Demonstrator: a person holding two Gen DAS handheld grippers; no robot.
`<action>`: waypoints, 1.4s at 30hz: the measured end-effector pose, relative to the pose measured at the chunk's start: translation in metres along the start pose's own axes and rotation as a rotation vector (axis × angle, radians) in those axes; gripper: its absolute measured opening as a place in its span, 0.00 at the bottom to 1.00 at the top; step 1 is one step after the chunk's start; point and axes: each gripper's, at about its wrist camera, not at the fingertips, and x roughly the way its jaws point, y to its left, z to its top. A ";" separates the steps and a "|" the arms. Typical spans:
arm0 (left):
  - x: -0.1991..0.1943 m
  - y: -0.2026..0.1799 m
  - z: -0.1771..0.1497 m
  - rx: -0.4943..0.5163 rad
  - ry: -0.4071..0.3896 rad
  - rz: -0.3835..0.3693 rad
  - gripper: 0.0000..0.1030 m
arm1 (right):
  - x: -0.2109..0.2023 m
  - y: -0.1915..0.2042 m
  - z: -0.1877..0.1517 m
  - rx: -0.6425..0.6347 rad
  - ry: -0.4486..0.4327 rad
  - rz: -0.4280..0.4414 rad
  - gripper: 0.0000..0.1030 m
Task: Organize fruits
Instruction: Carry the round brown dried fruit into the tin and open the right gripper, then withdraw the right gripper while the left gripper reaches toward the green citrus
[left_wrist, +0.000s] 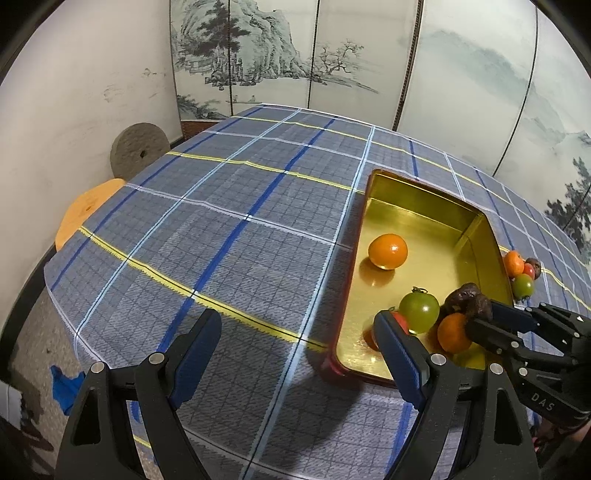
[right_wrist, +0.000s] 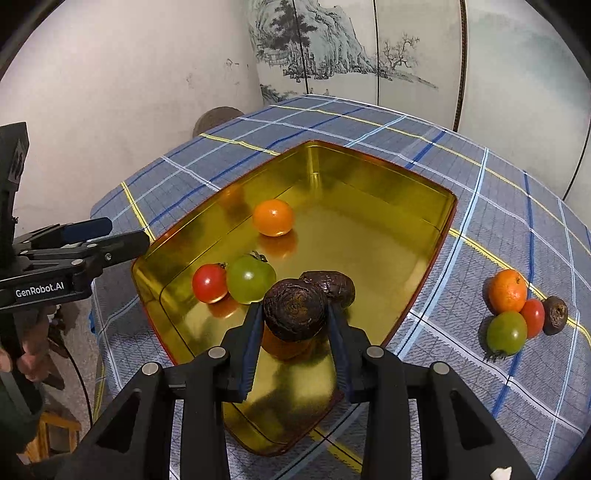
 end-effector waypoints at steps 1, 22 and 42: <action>0.000 0.000 0.000 0.001 0.000 -0.001 0.82 | 0.000 0.000 0.000 0.000 -0.002 0.001 0.33; -0.006 -0.036 0.006 0.055 -0.015 -0.044 0.82 | -0.043 -0.033 -0.003 0.074 -0.127 -0.054 0.48; 0.014 -0.215 0.024 0.286 0.021 -0.249 0.82 | -0.080 -0.238 -0.106 0.413 -0.016 -0.474 0.72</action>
